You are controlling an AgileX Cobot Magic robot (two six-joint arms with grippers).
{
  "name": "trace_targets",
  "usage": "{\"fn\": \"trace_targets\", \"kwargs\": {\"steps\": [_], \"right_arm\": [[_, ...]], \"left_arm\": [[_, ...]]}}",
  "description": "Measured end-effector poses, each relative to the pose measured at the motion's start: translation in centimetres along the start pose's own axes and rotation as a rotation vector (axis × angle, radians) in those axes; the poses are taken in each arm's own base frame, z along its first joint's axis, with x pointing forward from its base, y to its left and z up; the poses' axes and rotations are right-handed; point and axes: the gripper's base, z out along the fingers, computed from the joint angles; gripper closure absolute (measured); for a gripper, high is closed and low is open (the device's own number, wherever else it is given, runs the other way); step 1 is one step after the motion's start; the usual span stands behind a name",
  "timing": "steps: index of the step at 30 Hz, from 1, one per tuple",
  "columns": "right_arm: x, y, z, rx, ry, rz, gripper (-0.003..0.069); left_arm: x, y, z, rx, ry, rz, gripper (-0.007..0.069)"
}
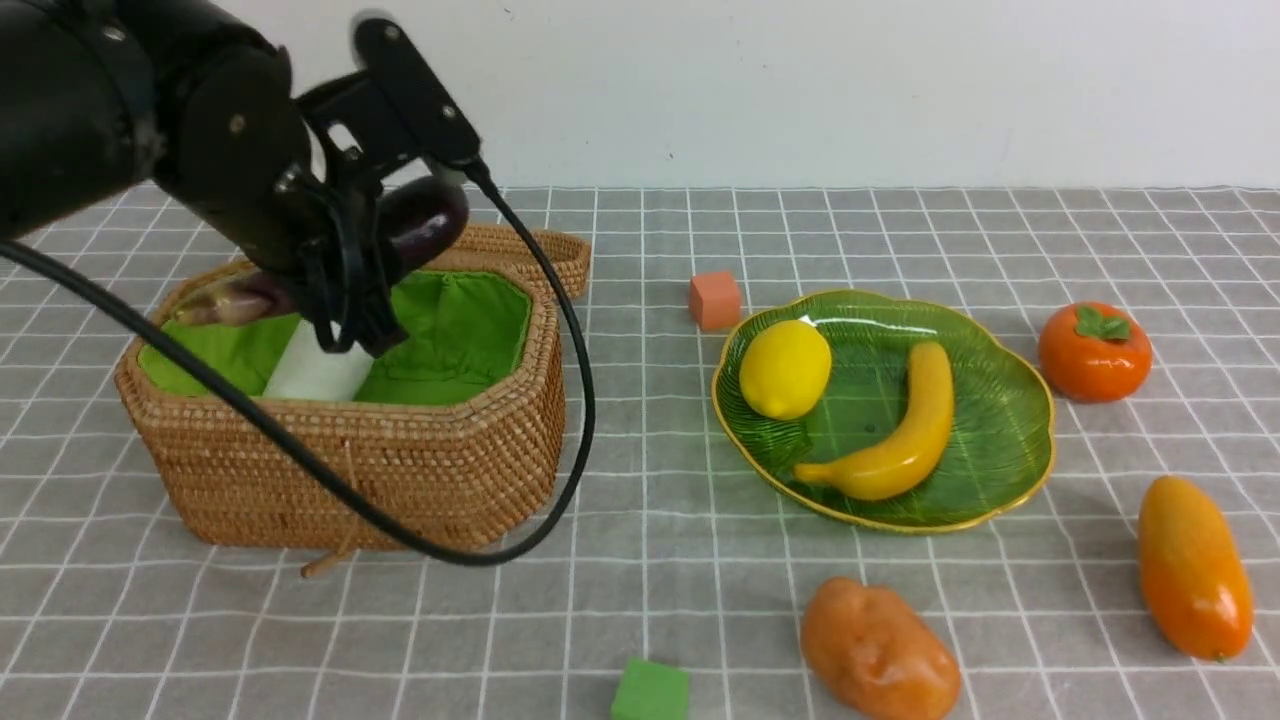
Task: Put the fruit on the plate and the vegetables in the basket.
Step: Use the left arm to grab an eggplant and put it into the left basket, then use the right arm to grab a potato and put it into the left basket
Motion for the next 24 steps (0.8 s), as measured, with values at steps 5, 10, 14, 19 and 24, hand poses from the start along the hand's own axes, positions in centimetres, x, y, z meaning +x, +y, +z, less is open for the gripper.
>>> {"fn": "trace_targets", "kwargs": {"steps": [5,10,14,19,24], "right_arm": [[0.0,0.0,0.0,0.000,0.001,0.011,0.0498],[-0.1,0.3,0.6,0.007,0.019,0.011,0.0498],[-0.4,0.7,1.9,0.027,0.053,-0.006,0.0498],[-0.6,0.8,2.7,0.058,0.067,-0.024,0.0498],[-0.7,1.5,5.2,0.104,0.146,-0.027,0.0498]], "left_arm": [[0.3,-0.4,1.5,0.005,0.047,0.039,0.0205],[0.4,-0.4,1.4,0.005,0.054,0.040,0.0036],[0.5,-0.4,0.2,0.038,0.055,-0.030,-0.0024],[0.4,0.1,-3.4,0.053,-0.024,-0.234,0.0088],[0.8,-0.2,-10.8,0.112,-0.130,-0.523,0.0529]]}}
